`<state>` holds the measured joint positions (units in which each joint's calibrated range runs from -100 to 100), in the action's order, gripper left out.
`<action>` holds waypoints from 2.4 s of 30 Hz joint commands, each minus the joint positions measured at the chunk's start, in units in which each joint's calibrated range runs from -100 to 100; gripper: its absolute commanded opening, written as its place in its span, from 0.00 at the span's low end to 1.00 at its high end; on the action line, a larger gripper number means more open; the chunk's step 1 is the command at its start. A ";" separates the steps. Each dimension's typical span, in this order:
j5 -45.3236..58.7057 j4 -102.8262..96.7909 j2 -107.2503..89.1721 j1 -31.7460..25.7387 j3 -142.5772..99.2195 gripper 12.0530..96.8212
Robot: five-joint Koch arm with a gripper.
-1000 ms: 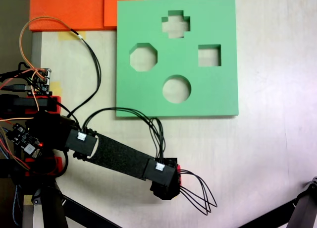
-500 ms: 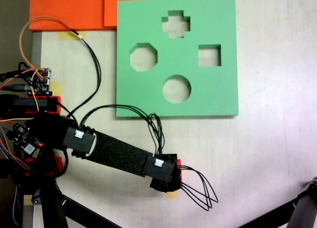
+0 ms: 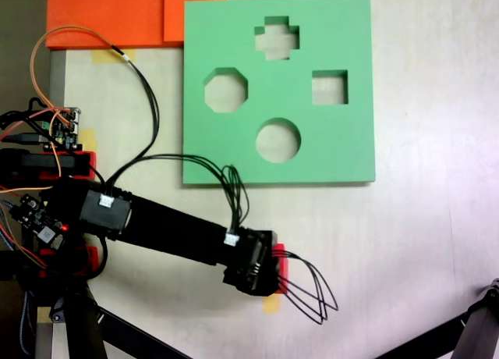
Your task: Put the square block into the corresponding hole
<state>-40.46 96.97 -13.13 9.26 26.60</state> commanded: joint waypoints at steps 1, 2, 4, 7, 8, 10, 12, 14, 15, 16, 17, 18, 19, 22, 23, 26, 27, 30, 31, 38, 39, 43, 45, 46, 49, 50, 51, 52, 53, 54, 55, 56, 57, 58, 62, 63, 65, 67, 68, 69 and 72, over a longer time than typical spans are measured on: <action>-2.54 3.03 -8.52 -2.25 5.40 0.07; -3.57 3.03 -9.49 -3.13 6.80 0.07; -6.11 3.03 -9.91 -5.32 9.69 0.07; -10.31 3.03 -9.77 -9.28 12.18 0.07; -12.26 3.03 -9.07 -11.33 13.67 0.07; -14.55 3.03 -5.02 -14.60 18.26 0.07; -17.19 3.03 0.42 -17.97 24.74 0.07; -19.10 3.03 5.03 -20.12 29.43 0.07; -20.07 3.03 6.99 -21.15 31.32 0.07; -20.90 3.03 9.22 -22.03 33.12 0.07; -21.88 3.03 11.18 -22.91 34.71 0.07; -22.86 3.03 12.71 -23.64 35.81 0.07; -23.69 3.03 14.25 -24.27 36.61 0.07; -25.01 3.03 16.34 -25.59 36.90 0.07; -25.35 3.03 17.04 -25.89 36.90 0.07; -26.62 2.17 19.70 -26.18 37.20 0.07; -26.81 1.78 20.40 -26.18 37.60 0.07; -27.50 0.53 22.49 -26.03 37.80 0.07; -27.64 -0.14 23.33 -25.89 37.80 0.07; -27.84 -5.34 28.50 -25.40 39.30 0.07; -27.84 -6.11 29.05 -25.45 39.40 0.07; -27.84 -9.19 31.15 -25.54 40.29 0.07; -27.84 -10.64 31.71 -25.54 40.29 0.07; -27.84 -11.41 31.99 -25.54 40.39 0.08; -27.79 -13.53 32.41 -25.54 40.59 0.08; -27.84 -14.11 32.69 -25.59 40.79 0.08; -27.79 -14.59 33.24 -25.64 40.89 0.08; -27.84 -14.88 33.52 -25.64 40.89 0.08; -27.84 -14.97 34.08 -25.69 41.29 0.08; -27.84 -15.07 34.92 -25.69 41.79 0.08; -27.84 -15.26 35.34 -25.69 41.99 0.08; -27.84 -15.65 36.04 -25.79 41.99 0.08; -27.84 -16.13 36.46 -25.84 41.99 0.08; -27.84 -16.61 36.74 -25.93 41.99 0.08; -27.74 -19.59 37.99 -26.37 41.99 0.08; -27.64 -20.08 38.27 -26.42 42.09 0.08; -27.25 -20.46 38.83 -26.67 42.19 0.08; -27.16 -20.65 39.39 -26.81 42.19 0.08; -27.11 -20.75 39.81 -26.91 42.29 0.08; -27.11 -20.75 40.09 -26.96 42.39 0.08; -27.16 -20.75 41.21 -27.01 42.49 0.08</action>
<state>-67.67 80.52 29.27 -17.46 64.14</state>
